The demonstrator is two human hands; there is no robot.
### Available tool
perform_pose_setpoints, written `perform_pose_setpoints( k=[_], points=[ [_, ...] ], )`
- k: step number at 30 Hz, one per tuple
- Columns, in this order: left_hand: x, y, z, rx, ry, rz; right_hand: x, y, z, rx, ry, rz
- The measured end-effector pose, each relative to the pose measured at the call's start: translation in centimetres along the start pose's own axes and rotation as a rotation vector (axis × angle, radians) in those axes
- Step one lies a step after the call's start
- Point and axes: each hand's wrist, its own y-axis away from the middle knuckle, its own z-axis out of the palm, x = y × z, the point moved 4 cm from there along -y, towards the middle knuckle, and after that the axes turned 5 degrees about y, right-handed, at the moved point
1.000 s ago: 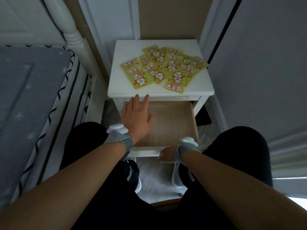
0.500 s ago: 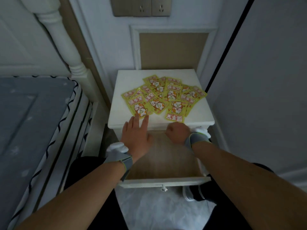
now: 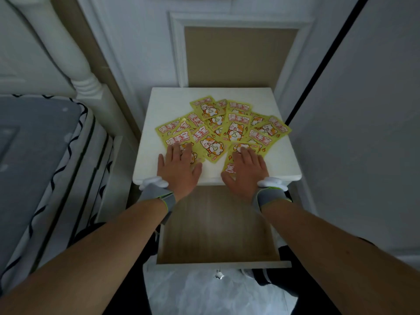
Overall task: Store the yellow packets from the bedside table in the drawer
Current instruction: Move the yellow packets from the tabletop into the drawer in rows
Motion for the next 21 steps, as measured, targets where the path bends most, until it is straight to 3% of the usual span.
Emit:
perform_pose_setpoints(
  k=[15,21],
  points=[
    [0.8,7.6,-0.5,0.025,-0.113,0.137,-1.6,5.9,-0.7,0.051,-0.018,-0.147],
    [0.9,8.9,-2.1,0.047,-0.177,0.181,-2.4,7.7,-2.2,-0.077,-0.058,-0.142]
  ],
)
